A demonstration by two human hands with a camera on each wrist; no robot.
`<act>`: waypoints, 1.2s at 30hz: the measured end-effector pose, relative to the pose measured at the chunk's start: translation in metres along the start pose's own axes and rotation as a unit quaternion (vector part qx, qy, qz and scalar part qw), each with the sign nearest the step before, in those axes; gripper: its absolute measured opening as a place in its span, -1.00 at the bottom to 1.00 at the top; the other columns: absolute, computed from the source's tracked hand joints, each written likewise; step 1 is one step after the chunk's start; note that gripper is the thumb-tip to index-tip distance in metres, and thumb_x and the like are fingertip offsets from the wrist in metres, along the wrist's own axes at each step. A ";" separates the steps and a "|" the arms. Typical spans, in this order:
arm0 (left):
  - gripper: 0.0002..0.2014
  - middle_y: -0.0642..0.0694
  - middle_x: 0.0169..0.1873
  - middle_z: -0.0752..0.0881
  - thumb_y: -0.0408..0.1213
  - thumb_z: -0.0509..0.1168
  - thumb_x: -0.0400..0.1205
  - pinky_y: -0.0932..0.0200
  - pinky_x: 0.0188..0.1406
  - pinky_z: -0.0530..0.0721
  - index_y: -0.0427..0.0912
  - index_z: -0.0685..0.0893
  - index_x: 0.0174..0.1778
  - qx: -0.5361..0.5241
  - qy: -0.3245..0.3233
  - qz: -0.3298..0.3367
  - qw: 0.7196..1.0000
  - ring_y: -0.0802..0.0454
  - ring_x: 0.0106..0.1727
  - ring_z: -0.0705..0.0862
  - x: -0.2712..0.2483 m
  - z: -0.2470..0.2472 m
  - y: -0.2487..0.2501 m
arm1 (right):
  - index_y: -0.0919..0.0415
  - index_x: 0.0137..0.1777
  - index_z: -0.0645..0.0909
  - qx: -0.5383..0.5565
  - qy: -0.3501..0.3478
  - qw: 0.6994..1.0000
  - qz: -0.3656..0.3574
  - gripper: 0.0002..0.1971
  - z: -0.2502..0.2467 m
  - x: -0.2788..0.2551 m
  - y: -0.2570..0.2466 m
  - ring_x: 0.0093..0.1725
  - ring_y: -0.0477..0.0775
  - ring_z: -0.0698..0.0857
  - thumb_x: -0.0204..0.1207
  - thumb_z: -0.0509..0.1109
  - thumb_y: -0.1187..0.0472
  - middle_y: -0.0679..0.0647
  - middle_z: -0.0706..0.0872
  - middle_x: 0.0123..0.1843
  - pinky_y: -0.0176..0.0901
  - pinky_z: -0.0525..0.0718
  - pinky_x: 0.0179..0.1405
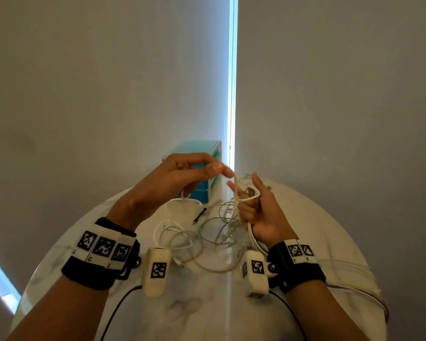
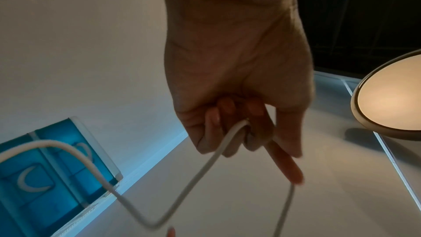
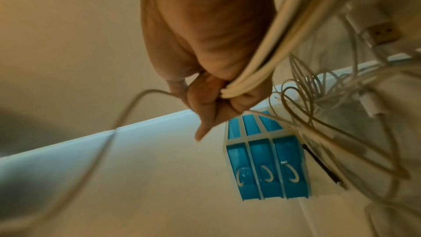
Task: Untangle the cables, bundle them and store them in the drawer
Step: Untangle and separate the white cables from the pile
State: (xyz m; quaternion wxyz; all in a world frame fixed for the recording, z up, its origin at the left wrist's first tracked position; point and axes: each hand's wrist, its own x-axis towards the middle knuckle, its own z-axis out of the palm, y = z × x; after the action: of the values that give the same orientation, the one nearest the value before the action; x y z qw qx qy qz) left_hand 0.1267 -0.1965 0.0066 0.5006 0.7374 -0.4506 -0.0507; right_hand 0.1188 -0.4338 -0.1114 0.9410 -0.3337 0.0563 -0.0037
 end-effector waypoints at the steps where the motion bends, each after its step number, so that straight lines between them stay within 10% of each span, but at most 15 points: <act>1: -0.73 0.09 -0.41 0.58 -0.01 0.32 0.76 0.32 -0.35 0.39 0.02 0.93 0.05 0.006 -0.025 -0.001 1.000 0.08 -0.34 0.41 -0.005 -0.004 0.001 | 0.36 0.41 0.78 0.032 0.022 0.999 -0.030 -0.41 -0.004 0.002 -0.002 -0.65 -0.16 0.11 0.77 0.36 -0.19 -0.11 0.12 -0.54 -0.33 0.06 -0.69; 5: -0.73 0.31 -0.47 0.65 -0.27 0.36 0.78 0.40 -0.32 0.46 -0.16 0.91 -0.17 0.107 -0.019 -0.058 0.992 0.29 -0.37 0.54 -0.008 -0.029 -0.015 | 0.20 0.07 0.68 0.120 0.092 0.980 -0.127 -0.72 -0.024 0.007 -0.016 -0.73 -0.16 0.18 0.87 0.28 0.02 -0.11 0.21 -0.62 -0.35 0.13 -0.77; 10: -0.67 0.16 0.03 0.82 0.25 0.32 0.73 -0.06 0.30 0.73 0.17 0.87 0.17 0.291 -0.047 -0.185 0.938 0.11 0.09 0.74 0.009 -0.038 -0.068 | 0.09 -0.17 0.57 -0.063 0.085 0.980 -0.166 -0.67 -0.008 -0.004 -0.012 -0.65 -0.17 0.19 0.84 0.33 -0.02 -0.11 0.25 -0.55 -0.32 0.16 -0.73; 14: -0.31 0.10 0.32 0.79 0.51 0.11 0.65 -0.15 0.48 0.68 0.10 0.77 0.41 0.220 -0.018 -0.193 0.956 0.11 0.31 0.74 0.026 -0.008 -0.083 | 0.10 -0.14 0.62 -0.340 -0.006 0.934 -0.111 -0.66 0.015 -0.013 0.006 -0.57 -0.12 0.22 0.80 0.39 -0.10 -0.08 0.31 -0.48 -0.28 0.22 -0.66; 17: -0.17 0.13 0.20 0.86 0.61 -0.02 0.65 -0.02 0.41 0.72 0.05 0.84 0.34 0.102 0.022 -0.196 0.975 0.15 0.24 0.79 0.035 0.013 -0.084 | 0.12 -0.15 0.66 -0.466 -0.057 0.878 -0.098 -0.60 0.022 -0.018 0.018 -0.51 -0.10 0.26 0.79 0.39 -0.17 -0.06 0.36 -0.45 -0.21 0.23 -0.55; 22: -0.48 0.17 0.04 0.91 0.21 0.08 0.86 0.27 0.10 0.60 0.03 0.91 0.14 -0.024 0.120 -0.127 0.984 0.29 0.11 0.82 0.037 0.030 -0.080 | 0.12 -0.20 0.68 -0.511 -0.061 0.853 -0.086 -0.56 0.022 -0.015 0.025 -0.53 -0.08 0.30 0.77 0.41 -0.20 -0.01 0.38 -0.45 -0.20 0.27 -0.57; 28: -0.48 0.07 -0.22 0.79 0.14 0.10 0.89 0.41 -0.10 0.66 -0.17 0.79 -0.03 -0.017 0.186 -0.044 0.981 0.18 -0.19 0.70 0.035 0.028 -0.082 | 0.28 0.06 0.80 -0.398 0.008 0.905 -0.148 -0.64 0.018 -0.012 0.018 -0.54 -0.10 0.27 0.62 0.62 -0.07 -0.09 0.39 -0.49 -0.23 0.25 -0.58; 32: -0.54 0.07 -0.22 0.76 0.22 0.10 0.85 0.06 0.07 0.79 0.10 0.81 -0.09 0.072 0.104 -0.043 0.991 0.19 -0.10 0.73 0.030 0.033 -0.086 | 0.35 0.20 0.81 -0.241 0.023 0.950 -0.195 -0.56 0.010 -0.012 -0.001 -0.51 -0.08 0.12 0.53 0.68 -0.01 -0.05 0.21 -0.44 -0.20 0.11 -0.57; 36: -0.63 0.16 -0.30 0.77 0.18 0.18 0.82 0.25 -0.10 0.63 0.23 0.77 -0.20 0.161 0.004 -0.032 0.986 0.33 -0.25 0.70 0.032 0.054 -0.085 | 0.18 0.06 0.90 -0.292 0.008 0.937 -0.193 -0.63 0.017 -0.016 0.007 -0.48 -0.06 0.29 0.59 0.61 -0.16 0.09 0.39 -0.43 -0.09 0.17 -0.41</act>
State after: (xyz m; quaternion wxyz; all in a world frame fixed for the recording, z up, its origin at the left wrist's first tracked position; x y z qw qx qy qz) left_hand 0.1693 -0.2490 -0.0749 0.3747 0.8228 -0.4271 0.0091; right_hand 0.1046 -0.4171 -0.1014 0.7829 -0.5980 -0.0033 -0.1717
